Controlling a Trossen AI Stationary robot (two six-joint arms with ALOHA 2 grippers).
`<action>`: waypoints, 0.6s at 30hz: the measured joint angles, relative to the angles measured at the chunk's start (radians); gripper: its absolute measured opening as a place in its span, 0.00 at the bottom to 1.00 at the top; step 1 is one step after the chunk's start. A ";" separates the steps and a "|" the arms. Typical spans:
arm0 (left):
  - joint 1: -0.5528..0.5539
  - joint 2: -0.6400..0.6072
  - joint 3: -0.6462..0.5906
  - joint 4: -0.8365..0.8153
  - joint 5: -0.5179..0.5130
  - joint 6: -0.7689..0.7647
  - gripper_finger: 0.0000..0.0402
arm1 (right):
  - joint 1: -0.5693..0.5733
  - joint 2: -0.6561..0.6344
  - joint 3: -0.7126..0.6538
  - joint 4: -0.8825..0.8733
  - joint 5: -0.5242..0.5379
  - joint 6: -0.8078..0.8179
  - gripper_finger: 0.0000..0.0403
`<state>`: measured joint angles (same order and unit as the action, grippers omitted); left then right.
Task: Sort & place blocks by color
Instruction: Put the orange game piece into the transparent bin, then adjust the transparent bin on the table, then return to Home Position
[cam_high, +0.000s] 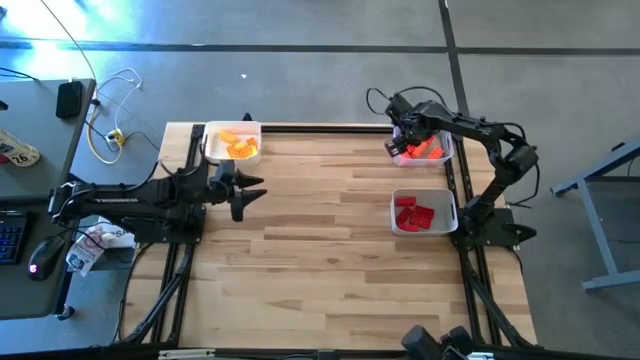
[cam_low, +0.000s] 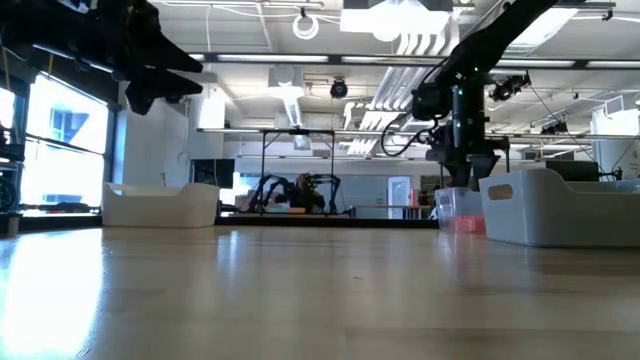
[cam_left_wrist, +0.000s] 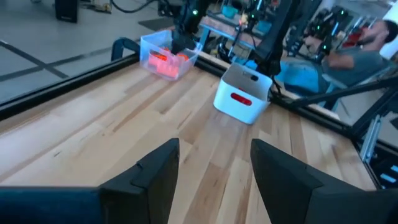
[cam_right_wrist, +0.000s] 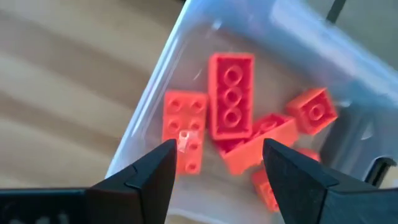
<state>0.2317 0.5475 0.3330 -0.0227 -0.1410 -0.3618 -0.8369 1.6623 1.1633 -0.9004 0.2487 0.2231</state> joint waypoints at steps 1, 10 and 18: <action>0.000 -0.014 -0.012 0.005 -0.002 -0.003 0.47 | 0.002 0.000 0.000 -0.013 -0.017 -0.004 0.56; 0.000 -0.122 -0.108 0.052 -0.002 -0.003 0.47 | 0.070 -0.015 0.000 -0.050 -0.097 -0.040 0.56; 0.000 -0.194 -0.200 0.118 0.044 0.024 0.47 | 0.170 -0.144 0.000 -0.002 -0.089 -0.022 0.56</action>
<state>0.2317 0.3535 0.1330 0.0949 -0.0970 -0.3378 -0.6667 1.5184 1.1633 -0.9023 0.1600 0.2012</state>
